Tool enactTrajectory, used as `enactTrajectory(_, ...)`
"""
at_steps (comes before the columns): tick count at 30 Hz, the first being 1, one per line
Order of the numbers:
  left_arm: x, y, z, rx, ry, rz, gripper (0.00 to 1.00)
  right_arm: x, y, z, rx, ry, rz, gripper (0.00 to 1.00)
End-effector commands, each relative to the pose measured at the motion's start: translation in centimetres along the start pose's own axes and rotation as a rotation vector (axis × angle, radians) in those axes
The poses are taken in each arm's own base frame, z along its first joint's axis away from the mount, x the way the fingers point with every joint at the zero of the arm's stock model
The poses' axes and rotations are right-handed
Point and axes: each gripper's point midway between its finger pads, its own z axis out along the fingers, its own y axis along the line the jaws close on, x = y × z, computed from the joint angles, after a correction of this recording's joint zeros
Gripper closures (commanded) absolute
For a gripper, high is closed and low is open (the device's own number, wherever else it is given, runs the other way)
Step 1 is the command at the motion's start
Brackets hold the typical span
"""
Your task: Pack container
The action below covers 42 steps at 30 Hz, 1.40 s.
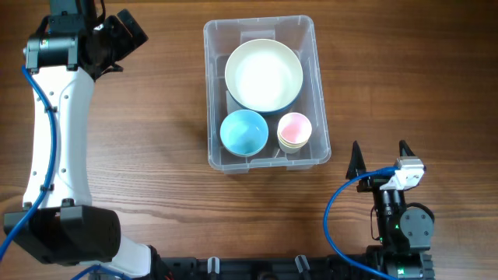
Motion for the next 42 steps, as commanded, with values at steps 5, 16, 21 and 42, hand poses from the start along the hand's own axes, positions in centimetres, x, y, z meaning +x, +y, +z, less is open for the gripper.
enactTrajectory(5,-0.6,-0.3,-1.2,0.024,-0.024,-0.013,0.00,-0.1,0.2,0.0,-0.013,-0.008,-0.011,0.00)
enactTrajectory(16,-0.6,-0.3,-1.2,0.024,-0.024,-0.013,0.00,-0.1,0.2,0.0,-0.013,-0.008,-0.011,0.00)
enactTrajectory(21,-1.3,-1.1,-5.4,0.077,-0.103,-0.007,0.00,-0.1,0.2,0.0,-0.013,-0.008,-0.011,0.00)
enactTrajectory(42,14.1,8.4,-47.2,0.558,-0.953,-0.010,0.00,-0.1,0.2,0.0,-0.013,-0.008,-0.011,0.00)
